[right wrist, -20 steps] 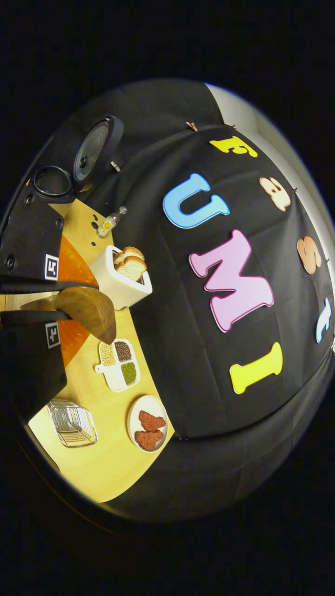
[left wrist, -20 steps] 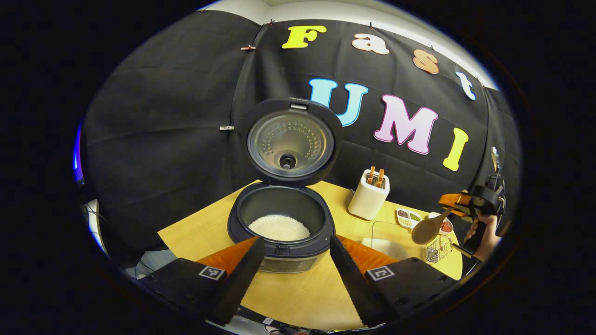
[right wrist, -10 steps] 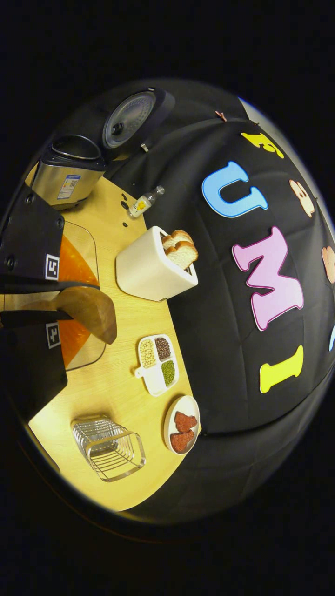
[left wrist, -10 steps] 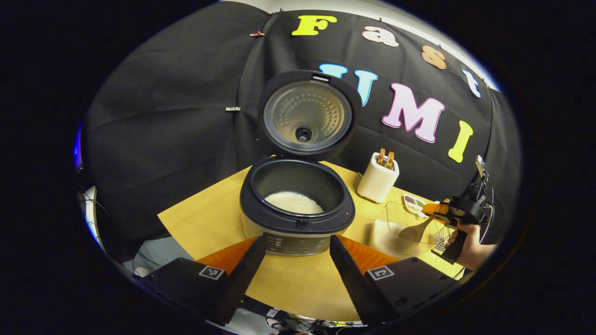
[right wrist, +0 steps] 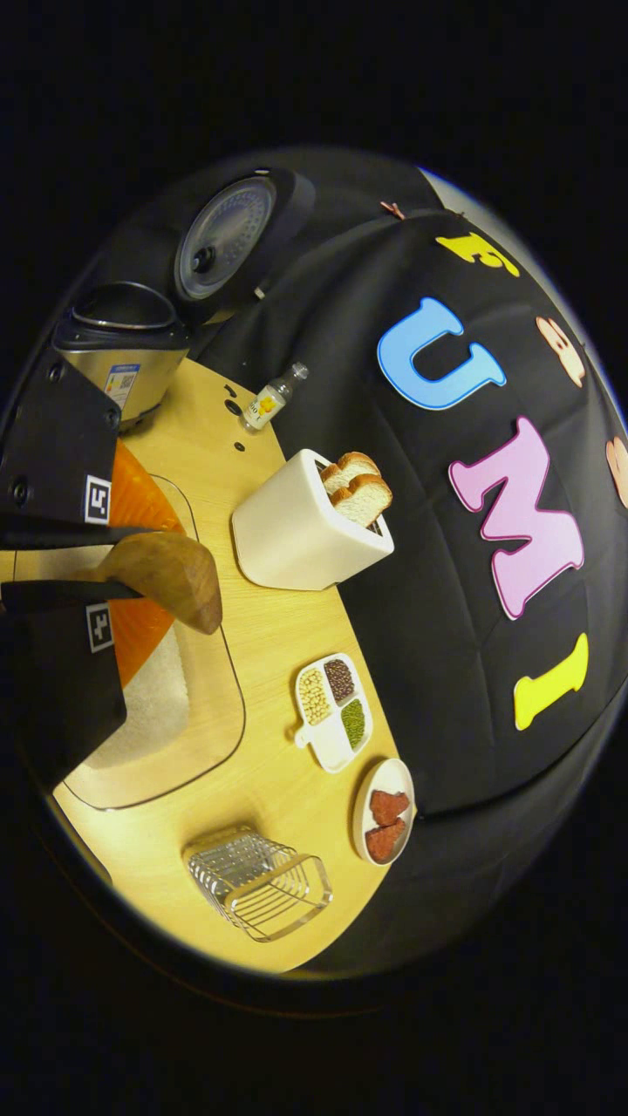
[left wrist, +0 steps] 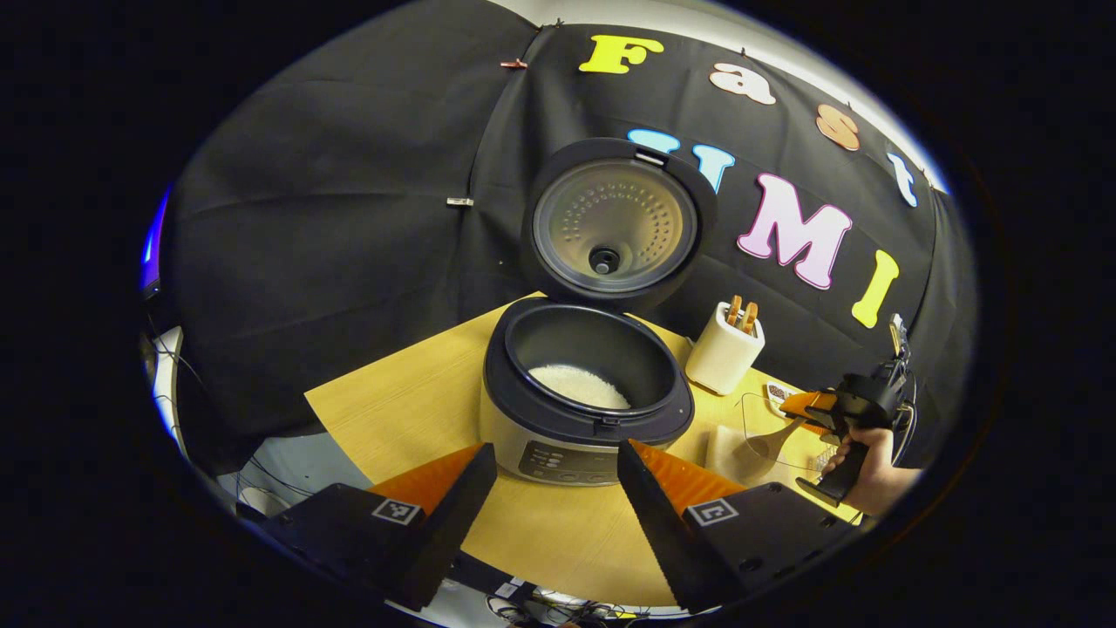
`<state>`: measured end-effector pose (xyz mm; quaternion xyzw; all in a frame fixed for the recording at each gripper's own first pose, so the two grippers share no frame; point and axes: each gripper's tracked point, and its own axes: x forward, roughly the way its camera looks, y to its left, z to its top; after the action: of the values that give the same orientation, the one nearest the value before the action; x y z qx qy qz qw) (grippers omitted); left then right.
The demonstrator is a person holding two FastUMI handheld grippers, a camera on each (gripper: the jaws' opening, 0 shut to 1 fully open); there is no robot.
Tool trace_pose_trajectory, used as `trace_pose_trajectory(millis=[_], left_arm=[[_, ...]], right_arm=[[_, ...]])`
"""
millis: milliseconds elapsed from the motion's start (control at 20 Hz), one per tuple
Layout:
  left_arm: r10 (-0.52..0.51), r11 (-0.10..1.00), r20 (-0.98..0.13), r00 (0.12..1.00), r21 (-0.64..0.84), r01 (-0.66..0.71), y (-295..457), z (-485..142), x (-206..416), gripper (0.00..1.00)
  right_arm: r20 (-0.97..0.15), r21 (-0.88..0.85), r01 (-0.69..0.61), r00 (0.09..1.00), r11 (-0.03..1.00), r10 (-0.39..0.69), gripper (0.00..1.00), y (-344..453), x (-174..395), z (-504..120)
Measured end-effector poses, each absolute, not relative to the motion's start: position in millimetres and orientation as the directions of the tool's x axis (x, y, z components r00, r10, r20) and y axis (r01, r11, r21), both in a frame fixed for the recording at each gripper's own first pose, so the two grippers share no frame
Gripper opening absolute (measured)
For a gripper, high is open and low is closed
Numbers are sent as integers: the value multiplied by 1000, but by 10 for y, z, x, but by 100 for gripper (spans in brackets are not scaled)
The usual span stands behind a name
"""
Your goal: Close the left gripper, press the button to open the rice cooker; take a wooden spoon from the chopstick holder with the right hand, scoop a spoonful of rice and pour it into the rice cooker, then put the wooden spoon back into the chopstick holder.
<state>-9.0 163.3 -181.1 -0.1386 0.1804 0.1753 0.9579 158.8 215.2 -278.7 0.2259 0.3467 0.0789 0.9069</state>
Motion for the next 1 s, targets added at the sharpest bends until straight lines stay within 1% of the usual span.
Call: trace_pose_trajectory(millis=[150,300,400,550,700,850,900,950,1000], left_arm=[[285,896,-396,873,-213,-389,1669,-1834,-172,95],[277,894,-397,875,-227,-386,1668,-1798,-120,95],[269,899,-387,882,-227,-374,1648,-1741,-115,95],[247,916,-369,896,-213,-341,1627,-1663,-94,95],[210,932,-368,906,-204,-299,1586,-1665,-100,95],[180,940,-359,916,-211,-267,1577,-1671,-122,95],[173,940,-360,917,-217,-263,1587,-1678,-124,92],[168,939,-358,918,-225,-259,1595,-1687,-117,92],[161,938,-356,920,-236,-255,1602,-1681,-99,95]], right_arm=[[-618,522,79,722,849,312,18,2233,1624,-2775],[-634,560,129,703,819,323,18,2265,1603,-2760],[-633,569,148,708,809,315,18,2198,1600,-2719],[-620,608,201,724,768,301,18,2051,1606,-2635],[-632,623,285,732,729,254,18,1799,1471,-2600],[-643,651,376,735,660,216,18,1531,1376,-2526],[-648,657,406,734,635,201,18,1433,1356,-2502],[-650,665,432,737,609,187,18,1343,1364,-2466],[-646,674,448,743,587,176,18,1270,1353,-2402]])
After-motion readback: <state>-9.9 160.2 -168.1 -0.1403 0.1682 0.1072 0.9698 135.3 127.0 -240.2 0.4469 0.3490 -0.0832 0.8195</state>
